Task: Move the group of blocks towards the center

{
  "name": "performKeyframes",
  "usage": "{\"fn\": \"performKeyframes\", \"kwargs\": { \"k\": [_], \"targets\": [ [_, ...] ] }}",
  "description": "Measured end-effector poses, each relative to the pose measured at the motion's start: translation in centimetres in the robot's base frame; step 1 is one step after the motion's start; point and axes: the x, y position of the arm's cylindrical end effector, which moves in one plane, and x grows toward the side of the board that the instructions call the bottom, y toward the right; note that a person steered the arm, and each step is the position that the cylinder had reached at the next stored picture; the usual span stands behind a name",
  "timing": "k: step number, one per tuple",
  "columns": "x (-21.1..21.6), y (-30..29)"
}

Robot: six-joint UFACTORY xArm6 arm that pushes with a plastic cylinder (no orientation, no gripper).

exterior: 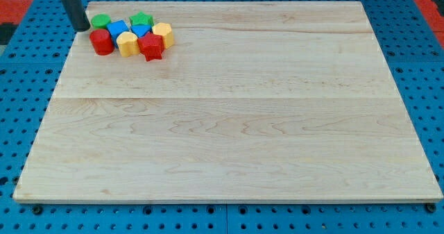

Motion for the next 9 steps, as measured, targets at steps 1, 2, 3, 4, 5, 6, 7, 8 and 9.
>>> {"fn": "performKeyframes", "kwargs": {
  "k": [1, 2, 3, 4, 5, 6, 7, 8, 9],
  "targets": [
    [0.4, 3.0],
    [5.0, 8.4],
    [8.4, 14.4],
    [7.7, 12.6],
    [4.4, 10.4],
    [0.3, 8.7],
    [-2.9, 8.5],
    [-5.8, 7.7],
    [-5.5, 11.3]
  ]
}}
